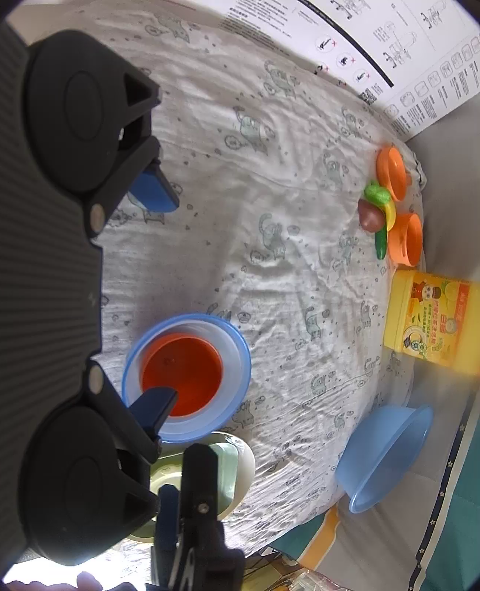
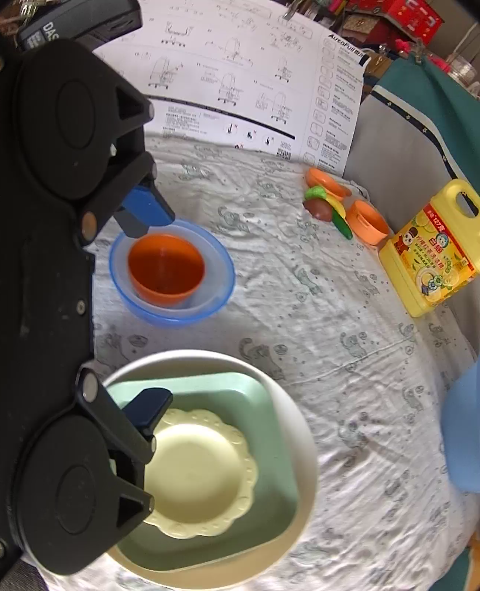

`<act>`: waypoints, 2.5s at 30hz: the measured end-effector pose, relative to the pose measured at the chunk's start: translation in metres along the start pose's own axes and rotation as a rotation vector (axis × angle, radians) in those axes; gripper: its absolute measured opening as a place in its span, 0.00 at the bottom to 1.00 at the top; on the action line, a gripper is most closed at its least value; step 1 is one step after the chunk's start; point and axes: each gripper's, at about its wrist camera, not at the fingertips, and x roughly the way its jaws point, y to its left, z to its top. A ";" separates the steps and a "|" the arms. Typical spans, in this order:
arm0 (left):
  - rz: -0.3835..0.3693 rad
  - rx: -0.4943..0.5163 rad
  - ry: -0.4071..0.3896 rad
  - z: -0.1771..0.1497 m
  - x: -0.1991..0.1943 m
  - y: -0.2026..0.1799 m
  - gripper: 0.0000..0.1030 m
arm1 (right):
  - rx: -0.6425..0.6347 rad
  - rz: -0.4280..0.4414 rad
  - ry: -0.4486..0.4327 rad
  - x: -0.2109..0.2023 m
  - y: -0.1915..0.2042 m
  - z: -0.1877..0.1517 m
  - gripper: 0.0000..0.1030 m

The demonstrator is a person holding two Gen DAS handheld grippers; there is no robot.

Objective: Organize plates and bowls
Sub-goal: 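Close both tools on the rim of the blue-rimmed bowl holding the orange bowl, then lift the nested bowls with both tools and carry them over the plate stack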

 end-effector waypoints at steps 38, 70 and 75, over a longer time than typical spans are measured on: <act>-0.072 -0.017 0.114 0.007 0.038 -0.003 0.25 | -0.146 -0.084 0.051 0.050 0.037 0.010 0.34; -0.176 0.093 0.039 0.042 -0.027 -0.091 0.25 | -0.027 -0.033 -0.150 -0.073 -0.016 0.024 0.34; -0.197 0.139 0.055 0.043 -0.023 -0.122 0.25 | 0.018 -0.051 -0.182 -0.091 -0.043 0.024 0.34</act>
